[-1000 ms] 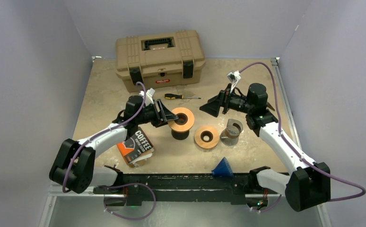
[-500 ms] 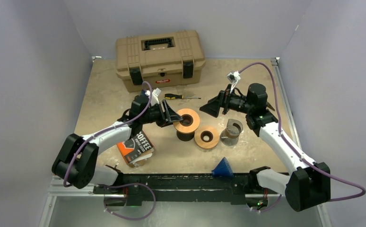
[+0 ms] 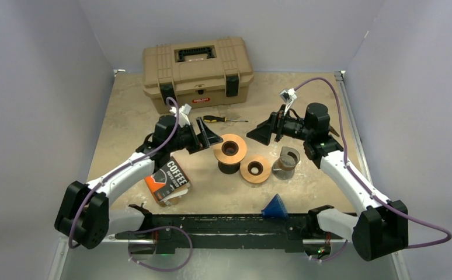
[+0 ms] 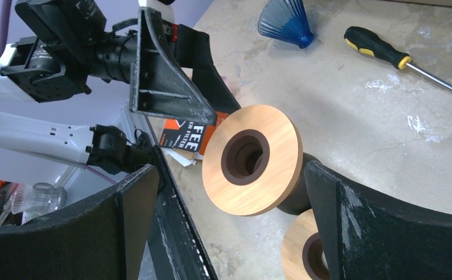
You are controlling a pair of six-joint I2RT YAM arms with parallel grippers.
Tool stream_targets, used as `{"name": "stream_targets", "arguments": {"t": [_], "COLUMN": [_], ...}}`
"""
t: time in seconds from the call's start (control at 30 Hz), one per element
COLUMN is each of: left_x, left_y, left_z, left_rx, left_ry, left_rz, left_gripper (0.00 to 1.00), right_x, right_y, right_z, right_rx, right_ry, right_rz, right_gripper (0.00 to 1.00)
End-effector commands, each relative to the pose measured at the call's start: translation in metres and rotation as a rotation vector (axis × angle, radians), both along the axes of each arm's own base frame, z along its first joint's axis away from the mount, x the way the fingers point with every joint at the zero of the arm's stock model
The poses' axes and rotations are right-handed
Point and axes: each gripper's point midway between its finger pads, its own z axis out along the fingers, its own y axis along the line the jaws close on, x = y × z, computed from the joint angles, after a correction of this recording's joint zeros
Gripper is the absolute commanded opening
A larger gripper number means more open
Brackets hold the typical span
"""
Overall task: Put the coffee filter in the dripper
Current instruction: Move the coffee server to the center of the board, then pick up the coffee dripper from the center of the board.
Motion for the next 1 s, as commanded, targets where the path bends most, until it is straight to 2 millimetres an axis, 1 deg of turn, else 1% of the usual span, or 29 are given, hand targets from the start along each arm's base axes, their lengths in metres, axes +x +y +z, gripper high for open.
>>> {"name": "stream_targets", "arguments": {"t": [0.0,0.17,0.27,0.5,0.57,0.67,0.8,0.9,0.97], "left_x": [0.013,0.017,0.02,0.016,0.015,0.013,0.008,0.003,-0.001], "left_y": [0.02,0.037,0.048,0.071,0.074,0.077,0.082,0.083,0.083], "left_z": [0.016,0.021,0.025,0.026,0.025,0.03,0.024,0.016,0.007], "left_rx": [0.034,0.074,0.096,0.138,0.133,0.099,0.101,0.135,0.177], "left_ry": [-0.076,-0.109,-0.128,-0.156,-0.179,-0.228,-0.248,-0.215,-0.178], "left_rz": [0.095,0.183,0.239,0.342,0.358,0.374,0.385,0.366,0.341], "left_gripper": [0.9,0.99,0.99,0.99,1.0,1.0,0.99,0.99,1.0], "right_x": [0.003,0.003,0.004,0.004,0.003,0.002,0.002,0.003,0.001], "right_y": [-0.003,-0.004,-0.004,-0.003,-0.002,-0.002,-0.003,-0.003,-0.002], "right_z": [0.009,0.008,0.007,0.006,0.005,0.005,0.009,0.009,0.006], "right_rx": [-0.003,-0.01,-0.012,-0.009,-0.004,-0.005,-0.009,-0.011,-0.014], "right_ry": [-0.047,-0.048,-0.046,-0.044,-0.044,-0.039,-0.048,-0.043,-0.034], "right_rz": [-0.021,-0.027,-0.028,-0.019,-0.016,-0.012,-0.015,-0.017,-0.002], "right_gripper": [0.99,0.99,0.99,0.99,0.99,0.99,0.99,0.99,0.99]}}
